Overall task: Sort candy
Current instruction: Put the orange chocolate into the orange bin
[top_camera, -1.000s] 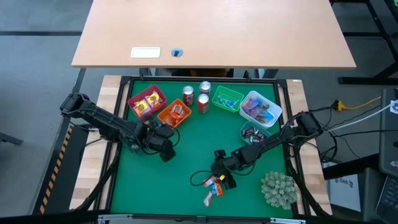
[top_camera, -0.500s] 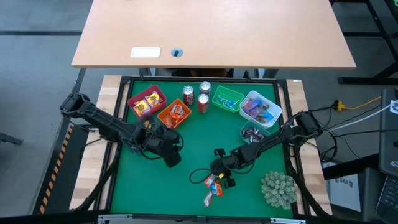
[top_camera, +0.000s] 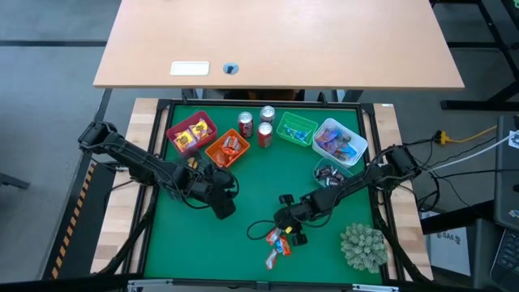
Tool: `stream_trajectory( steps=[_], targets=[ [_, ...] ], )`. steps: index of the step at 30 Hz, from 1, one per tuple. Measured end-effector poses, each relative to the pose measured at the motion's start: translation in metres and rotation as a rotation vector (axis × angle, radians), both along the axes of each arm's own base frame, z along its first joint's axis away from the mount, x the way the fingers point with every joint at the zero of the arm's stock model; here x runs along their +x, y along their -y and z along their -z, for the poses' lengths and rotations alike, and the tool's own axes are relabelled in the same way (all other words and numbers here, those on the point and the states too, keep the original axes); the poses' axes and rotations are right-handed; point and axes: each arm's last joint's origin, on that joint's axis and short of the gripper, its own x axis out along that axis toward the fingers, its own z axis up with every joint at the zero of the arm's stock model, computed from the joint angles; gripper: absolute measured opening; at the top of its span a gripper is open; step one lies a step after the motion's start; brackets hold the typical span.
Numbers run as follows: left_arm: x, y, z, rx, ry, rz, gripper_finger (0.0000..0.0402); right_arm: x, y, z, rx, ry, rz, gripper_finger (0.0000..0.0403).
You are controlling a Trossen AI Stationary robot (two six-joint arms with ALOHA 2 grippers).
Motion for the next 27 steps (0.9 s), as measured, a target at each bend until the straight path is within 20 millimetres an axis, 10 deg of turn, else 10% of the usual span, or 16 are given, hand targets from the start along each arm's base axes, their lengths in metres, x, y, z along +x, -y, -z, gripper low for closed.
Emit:
stream_trajectory(
  steps=[15, 27],
  targets=[
    [0.000, 0.000, 0.000, 0.000, -0.001, 0.000, 0.0114, 0.004, -0.002, -0.006, -0.004, 0.002, -0.014, 0.0237],
    [0.000, 0.000, 0.000, 0.000, 0.000, 0.000, 0.0114, 0.011, -0.003, -0.015, -0.116, 0.061, -0.126, 0.0250]
  ],
)
